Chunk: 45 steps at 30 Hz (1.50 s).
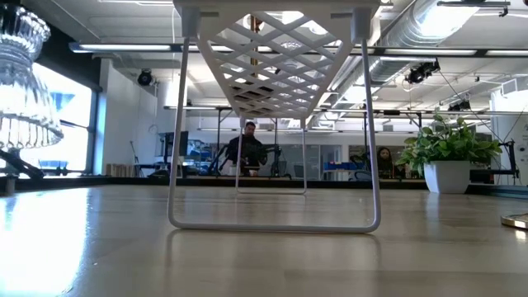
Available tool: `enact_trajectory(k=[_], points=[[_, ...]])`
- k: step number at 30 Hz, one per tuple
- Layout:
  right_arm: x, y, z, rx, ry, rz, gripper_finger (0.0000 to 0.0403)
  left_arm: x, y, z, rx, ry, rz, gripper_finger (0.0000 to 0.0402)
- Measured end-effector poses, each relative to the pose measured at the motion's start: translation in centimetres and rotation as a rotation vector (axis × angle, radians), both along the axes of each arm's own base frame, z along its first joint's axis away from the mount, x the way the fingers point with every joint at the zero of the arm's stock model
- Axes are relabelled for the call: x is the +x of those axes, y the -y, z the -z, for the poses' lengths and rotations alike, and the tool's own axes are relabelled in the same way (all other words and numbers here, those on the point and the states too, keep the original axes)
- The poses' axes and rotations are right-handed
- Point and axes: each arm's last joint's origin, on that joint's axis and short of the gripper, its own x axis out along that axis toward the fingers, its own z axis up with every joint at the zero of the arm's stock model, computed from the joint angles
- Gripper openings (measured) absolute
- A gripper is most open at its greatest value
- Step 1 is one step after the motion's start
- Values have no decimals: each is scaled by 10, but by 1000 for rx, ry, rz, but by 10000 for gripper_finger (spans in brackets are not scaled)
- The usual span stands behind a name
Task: Pick & Place candle stick holders
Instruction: Put the top transparent candle holder on the shelf aligned with the other transparent candle holder
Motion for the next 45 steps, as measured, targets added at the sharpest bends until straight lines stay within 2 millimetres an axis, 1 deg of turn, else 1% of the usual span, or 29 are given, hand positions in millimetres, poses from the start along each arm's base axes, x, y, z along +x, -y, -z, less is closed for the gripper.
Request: enact_trajectory(k=[3, 7, 9, 15, 20, 25, 29, 32, 36, 41, 45], points=[[0, -1, 0, 17, -4, -23, 257, -1, -1, -3, 15, -6, -8, 15], [-1, -5, 0, 84, -27, -161, 257, -2, -3, -10, 42, -3, -13, 15], [-2, -6, 0, 110, -37, -190, 257, -2, -4, -14, 60, 3, -16, 15], [-1, -4, 0, 167, -47, -117, 257, -3, -8, -34, 108, 36, -26, 15], [0, -3, -1, 213, -51, -105, 257, -4, -10, -49, 145, 69, -11, 15], [3, 4, -1, 285, -65, -70, 257, -6, -14, -63, 181, 81, -3, 15], [5, 9, -1, 308, -56, -48, 257, -8, -17, -74, 226, 110, -9, 15], [11, 11, -1, 312, -21, -75, 257, -9, -19, -82, 249, 127, 3, 15], [23, 12, 7, 304, -6, -157, 257, -8, -20, -89, 266, 153, 35, 15], [36, 15, 16, 305, 11, -143, 257, -8, -20, -95, 298, 173, 79, 15], [50, 13, 12, 289, 4, -106, 257, -7, -21, -102, 342, 202, 124, 15]])
